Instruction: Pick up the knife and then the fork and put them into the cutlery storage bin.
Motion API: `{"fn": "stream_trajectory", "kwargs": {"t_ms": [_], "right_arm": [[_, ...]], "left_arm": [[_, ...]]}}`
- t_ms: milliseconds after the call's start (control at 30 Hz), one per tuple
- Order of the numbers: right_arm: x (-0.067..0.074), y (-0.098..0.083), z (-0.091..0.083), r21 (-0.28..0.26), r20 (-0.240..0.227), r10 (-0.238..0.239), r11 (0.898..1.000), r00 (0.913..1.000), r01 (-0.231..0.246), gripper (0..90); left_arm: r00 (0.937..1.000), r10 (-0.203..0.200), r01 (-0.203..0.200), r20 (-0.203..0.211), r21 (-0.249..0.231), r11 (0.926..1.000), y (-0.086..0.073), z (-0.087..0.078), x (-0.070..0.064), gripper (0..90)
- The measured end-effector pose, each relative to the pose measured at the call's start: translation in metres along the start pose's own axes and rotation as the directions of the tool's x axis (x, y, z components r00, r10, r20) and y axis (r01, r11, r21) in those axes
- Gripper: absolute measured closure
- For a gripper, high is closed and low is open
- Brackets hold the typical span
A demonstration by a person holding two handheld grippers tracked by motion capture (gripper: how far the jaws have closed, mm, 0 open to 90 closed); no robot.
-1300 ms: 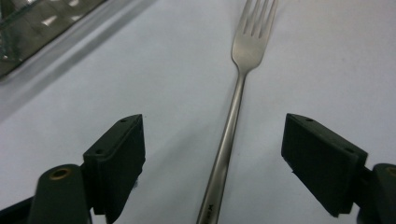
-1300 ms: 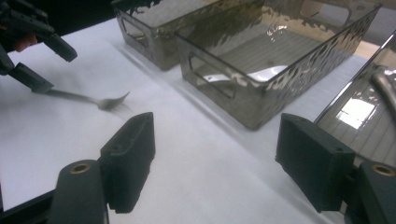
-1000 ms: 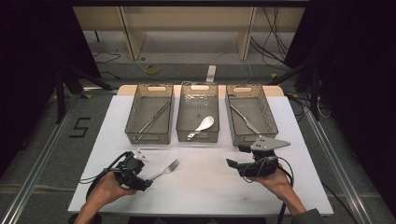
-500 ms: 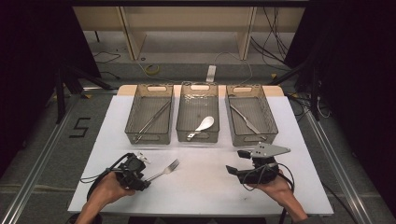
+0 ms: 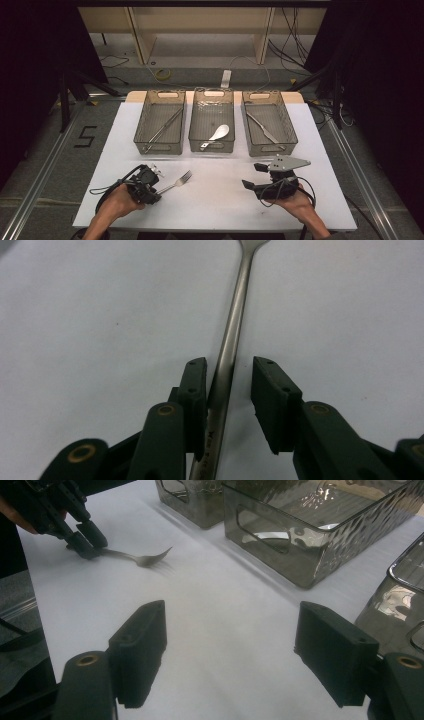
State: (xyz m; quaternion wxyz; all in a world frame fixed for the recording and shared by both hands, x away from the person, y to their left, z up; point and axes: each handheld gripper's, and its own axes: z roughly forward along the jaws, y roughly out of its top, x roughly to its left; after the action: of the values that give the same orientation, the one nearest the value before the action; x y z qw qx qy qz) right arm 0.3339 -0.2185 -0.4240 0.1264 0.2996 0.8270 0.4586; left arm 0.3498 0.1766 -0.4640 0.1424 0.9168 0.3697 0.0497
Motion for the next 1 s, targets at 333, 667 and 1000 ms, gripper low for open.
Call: {"fn": "stream_trajectory", "kwargs": {"t_ms": [333,667,1000], "right_arm": [[0.001,-0.001,0.002,0.012,-0.006,-0.009,1.000,0.9999,0.009,30.2],[0.002,0.000,0.002,0.015,-0.007,-0.014,1.000,0.9999,0.014,30.5],[0.001,0.000,0.002,0.015,-0.008,-0.011,1.000,0.9999,0.011,30.9]], "left_arm": [[1.0000,0.002,-0.002,0.008,0.017,0.9999,0.005,0.001,0.003,74.2],[0.9980,0.063,-0.064,0.007,0.039,0.9972,0.010,0.002,0.000,80.9],[0.9971,0.064,-0.064,0.041,-0.017,0.9978,0.011,-0.003,0.001,81.7]]}}
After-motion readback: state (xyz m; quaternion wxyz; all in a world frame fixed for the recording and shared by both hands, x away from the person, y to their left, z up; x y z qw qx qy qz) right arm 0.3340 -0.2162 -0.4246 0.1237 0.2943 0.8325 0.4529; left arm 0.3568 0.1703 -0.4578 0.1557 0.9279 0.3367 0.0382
